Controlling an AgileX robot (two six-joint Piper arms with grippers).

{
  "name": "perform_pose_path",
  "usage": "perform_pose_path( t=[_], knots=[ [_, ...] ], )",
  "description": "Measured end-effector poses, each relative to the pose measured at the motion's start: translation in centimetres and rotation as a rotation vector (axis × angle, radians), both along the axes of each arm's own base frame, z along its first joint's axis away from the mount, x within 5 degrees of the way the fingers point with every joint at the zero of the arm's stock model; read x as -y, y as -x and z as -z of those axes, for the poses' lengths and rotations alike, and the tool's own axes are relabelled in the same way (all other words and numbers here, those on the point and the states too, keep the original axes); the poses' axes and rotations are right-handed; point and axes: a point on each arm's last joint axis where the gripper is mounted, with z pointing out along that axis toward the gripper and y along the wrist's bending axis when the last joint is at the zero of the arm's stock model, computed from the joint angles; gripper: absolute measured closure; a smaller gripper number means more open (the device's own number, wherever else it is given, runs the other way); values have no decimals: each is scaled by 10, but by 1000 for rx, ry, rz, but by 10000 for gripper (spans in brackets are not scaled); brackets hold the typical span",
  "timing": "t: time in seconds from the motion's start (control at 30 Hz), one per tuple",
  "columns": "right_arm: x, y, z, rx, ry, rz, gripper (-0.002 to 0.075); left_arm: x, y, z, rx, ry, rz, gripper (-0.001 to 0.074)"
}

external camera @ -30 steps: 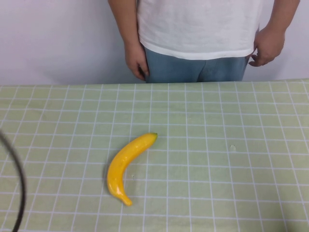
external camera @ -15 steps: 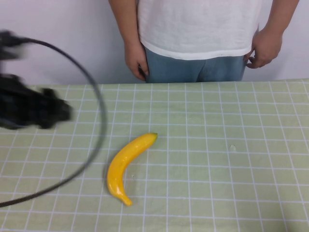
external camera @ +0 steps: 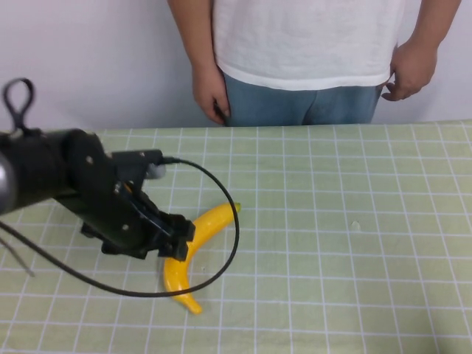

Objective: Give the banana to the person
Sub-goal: Pick up the banana, then hand the grabbed banana to the person

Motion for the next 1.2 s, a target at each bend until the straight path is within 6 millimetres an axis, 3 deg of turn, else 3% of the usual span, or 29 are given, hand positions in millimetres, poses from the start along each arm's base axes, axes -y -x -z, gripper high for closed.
perform_pose_path(
  t=[0.4,0.47,0.57,0.67,0.8,0.97,1.2],
  knots=[
    [0,0,0,0,1,0,733,15,-16,46,42,-68,64,266],
    [0,0,0,0,1,0,733,15,-16,51,36,-75,70,313],
    [0,0,0,0,1,0,733,15,-16,51,44,-84,104,453],
    [0,0,0,0,1,0,734,15,-14,50,39,-94,139,440],
    [0,0,0,0,1,0,733,13,-11,37,49,-103,178,440],
    [0,0,0,0,1,0,733,6,-5,8,102,-131,183,440],
    [0,0,0,0,1,0,733,-18,7,-62,326,-186,12,440]
  ],
)
